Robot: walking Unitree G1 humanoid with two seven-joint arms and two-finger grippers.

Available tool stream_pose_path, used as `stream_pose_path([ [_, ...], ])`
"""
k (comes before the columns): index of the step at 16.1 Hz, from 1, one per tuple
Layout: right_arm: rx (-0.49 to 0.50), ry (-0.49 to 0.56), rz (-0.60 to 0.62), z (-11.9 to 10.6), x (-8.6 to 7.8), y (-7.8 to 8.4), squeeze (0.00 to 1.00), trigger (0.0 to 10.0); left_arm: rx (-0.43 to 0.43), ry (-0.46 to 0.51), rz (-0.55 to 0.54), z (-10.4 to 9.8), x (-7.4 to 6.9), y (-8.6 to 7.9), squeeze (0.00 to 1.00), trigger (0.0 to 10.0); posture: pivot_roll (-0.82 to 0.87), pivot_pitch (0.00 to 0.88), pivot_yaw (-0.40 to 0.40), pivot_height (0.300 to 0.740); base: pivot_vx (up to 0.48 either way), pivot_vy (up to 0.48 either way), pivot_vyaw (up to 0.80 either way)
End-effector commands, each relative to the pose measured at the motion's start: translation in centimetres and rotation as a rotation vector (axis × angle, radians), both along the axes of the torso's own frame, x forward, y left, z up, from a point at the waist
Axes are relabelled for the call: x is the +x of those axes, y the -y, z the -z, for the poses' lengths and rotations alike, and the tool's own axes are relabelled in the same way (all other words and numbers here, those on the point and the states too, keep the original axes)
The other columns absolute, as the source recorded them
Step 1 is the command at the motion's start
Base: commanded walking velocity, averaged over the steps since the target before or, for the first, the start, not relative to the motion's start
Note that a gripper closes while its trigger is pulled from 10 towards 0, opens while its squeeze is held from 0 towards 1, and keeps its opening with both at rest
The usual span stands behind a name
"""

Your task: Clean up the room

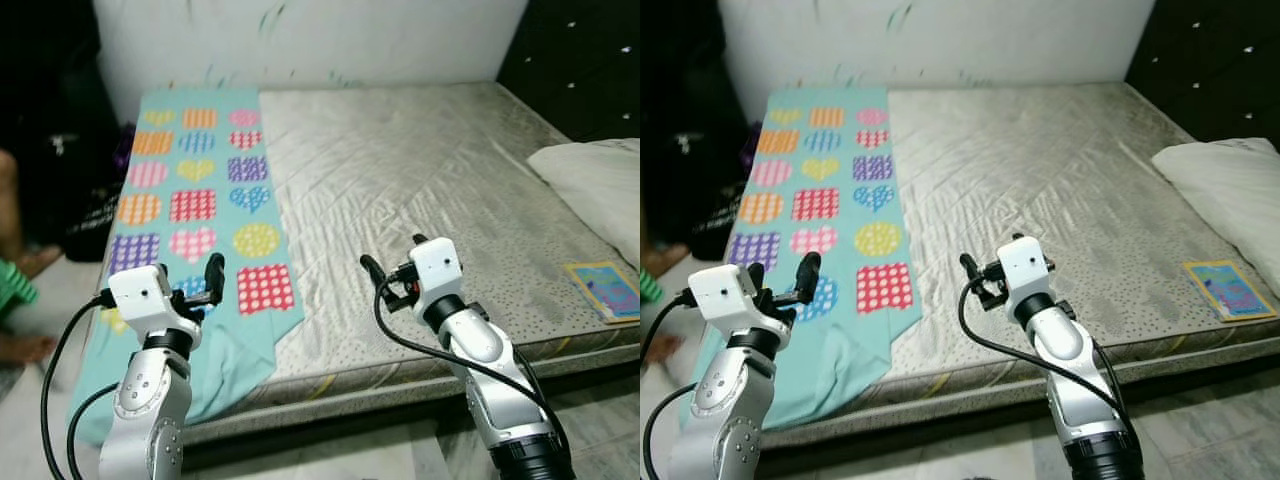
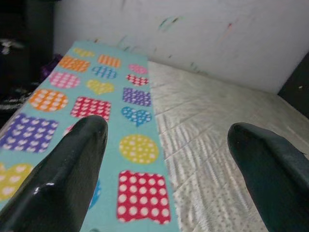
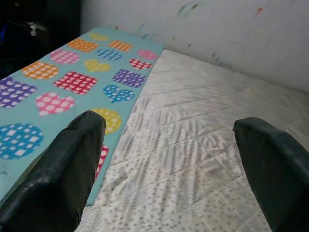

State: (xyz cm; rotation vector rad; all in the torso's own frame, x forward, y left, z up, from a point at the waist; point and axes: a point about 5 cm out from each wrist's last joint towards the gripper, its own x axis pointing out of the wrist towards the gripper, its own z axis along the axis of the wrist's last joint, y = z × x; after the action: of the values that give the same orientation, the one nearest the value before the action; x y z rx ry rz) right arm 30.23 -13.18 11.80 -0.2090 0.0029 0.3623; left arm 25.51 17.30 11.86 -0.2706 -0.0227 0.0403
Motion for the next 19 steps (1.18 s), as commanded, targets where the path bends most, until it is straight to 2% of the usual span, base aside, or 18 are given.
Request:
stream_pose_path([
  [1,-0.003,0.011,-0.003,-0.27,0.20,0.04,0.00,10.0,0.002,0.012,0.016,-0.19,-0.03,0.20,0.00,10.0,-0.13,0.047,-0.036,0.740,0.375,0.000,0.00],
  [6,-0.007,0.011,-0.008,-0.24,0.26,0.08,0.00,10.0,0.001,-0.019,-0.033,0.16,0.21,0.03,0.00,10.0,-0.13,0.038,-0.042,0.740,0.070,0.000,0.00],
  [12,-0.018,0.011,-0.014,-0.09,0.17,-0.06,0.00,10.0,-0.010,-0.020,-0.032,0.23,0.08,0.02,0.00,10.0,-0.13,0.041,-0.043,0.740,0.000,0.000,0.00],
  [19,-0.020,0.014,-0.011,-0.15,0.17,0.06,0.00,10.0,-0.005,-0.015,-0.027,0.08,0.13,0.09,0.00,10.0,-0.13,0.048,-0.040,0.740,0.000,-0.449,0.00],
])
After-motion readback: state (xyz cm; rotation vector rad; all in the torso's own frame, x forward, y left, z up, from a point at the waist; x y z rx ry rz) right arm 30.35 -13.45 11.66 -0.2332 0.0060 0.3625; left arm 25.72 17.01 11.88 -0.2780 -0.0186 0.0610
